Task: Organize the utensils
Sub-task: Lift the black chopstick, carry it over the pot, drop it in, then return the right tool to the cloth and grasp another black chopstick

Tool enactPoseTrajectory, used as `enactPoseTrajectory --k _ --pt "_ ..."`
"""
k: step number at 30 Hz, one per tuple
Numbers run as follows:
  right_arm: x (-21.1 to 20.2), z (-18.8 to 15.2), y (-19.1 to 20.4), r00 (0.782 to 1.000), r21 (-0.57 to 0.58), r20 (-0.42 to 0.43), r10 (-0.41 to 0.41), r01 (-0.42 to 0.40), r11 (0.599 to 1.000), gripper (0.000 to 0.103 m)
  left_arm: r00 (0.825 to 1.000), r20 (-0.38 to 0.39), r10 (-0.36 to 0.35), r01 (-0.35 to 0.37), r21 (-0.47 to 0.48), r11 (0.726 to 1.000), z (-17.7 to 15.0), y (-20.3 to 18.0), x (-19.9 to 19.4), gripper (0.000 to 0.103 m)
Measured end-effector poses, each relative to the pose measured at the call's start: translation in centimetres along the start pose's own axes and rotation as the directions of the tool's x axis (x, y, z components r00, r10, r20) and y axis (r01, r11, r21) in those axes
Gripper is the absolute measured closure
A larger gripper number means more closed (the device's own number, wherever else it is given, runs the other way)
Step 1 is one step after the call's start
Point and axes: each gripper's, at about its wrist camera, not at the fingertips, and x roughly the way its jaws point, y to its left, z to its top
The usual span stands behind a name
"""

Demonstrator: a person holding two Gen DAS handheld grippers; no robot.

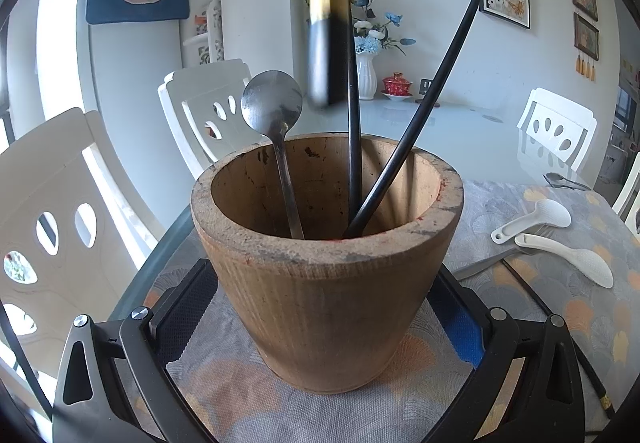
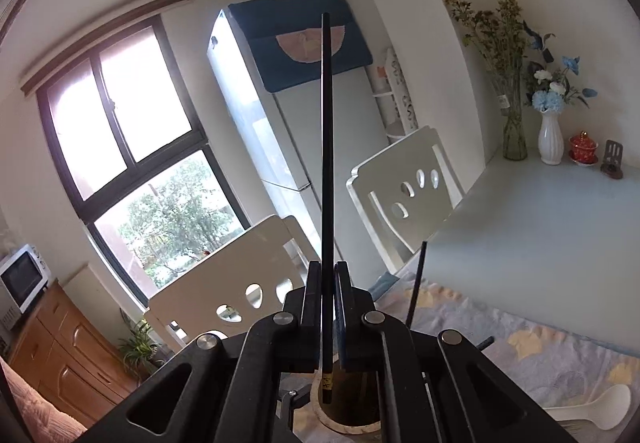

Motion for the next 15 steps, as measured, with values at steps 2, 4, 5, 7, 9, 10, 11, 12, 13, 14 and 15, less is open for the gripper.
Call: enactPoseTrajectory --k 2,4,5,7,9,10,11,12,13,14,15 --pt "0.3 -0.3 0.2 1.000 -0.034 -0.004 -0.026 0.026 0.999 0.098 1.000 0.001 0.001 -0.001 0.001 1.000 0.0 0.1 0.0 0.001" --pt "0.5 -0.6 0.3 0.999 -0.048 -0.012 -0.036 0.036 0.998 0.098 1.000 0.000 -0.001 0.001 0.000 1.000 -0.1 0.1 0.0 0.001" --pt "0.7 -0.7 0.1 0.999 -0.039 -0.022 -0.029 0.028 0.999 0.098 1.000 0.000 -0.001 0.001 -0.001 1.000 -0.1 0.2 0.0 0.001" --pt "1.0 -1.0 -0.3 0.999 -0.020 -0.036 -0.025 0.025 0.999 0.097 1.000 0.001 -0.001 0.001 0.000 1.000 -0.2 0.2 -0.1 0.001" --pt "1.1 -1.2 -1.0 0.998 0.011 -0.050 -0.030 0.031 0.999 0.080 1.000 0.000 -0.002 0.002 -0.001 1.000 -0.2 0.3 0.0 0.001" --pt "1.1 -1.1 -1.2 0.997 0.019 -0.056 -0.045 0.046 0.999 0.072 1.000 0.000 -0.001 0.001 -0.001 1.000 -0.2 0.2 -0.1 0.001" --pt "1.0 -1.1 -1.4 0.996 0.029 -0.061 -0.057 0.059 0.998 0.050 1.000 -0.001 -0.002 0.002 0.000 1.000 -0.2 0.2 0.0 0.001" --pt "0.8 -1.1 -1.7 0.996 0.041 -0.060 -0.060 0.062 0.997 0.042 1.000 -0.003 -0.001 0.001 0.000 1.000 -0.2 0.2 0.0 0.001" --pt "0.5 -1.1 -1.8 0.997 0.048 -0.054 -0.059 0.061 0.997 0.042 1.000 -0.004 -0.002 0.002 -0.001 1.000 -0.2 0.2 0.0 0.001" --pt "0.2 -0.9 -2.0 0.997 0.057 -0.050 -0.057 0.060 0.997 0.042 1.000 -0.004 -0.002 0.002 -0.001 1.000 -0.2 0.2 0.0 0.001" --pt "-0.1 -0.7 -2.1 0.997 0.065 -0.052 -0.059 0.062 0.996 0.042 1.000 -0.004 -0.002 0.002 0.000 1.000 -0.2 0.2 0.0 0.001"
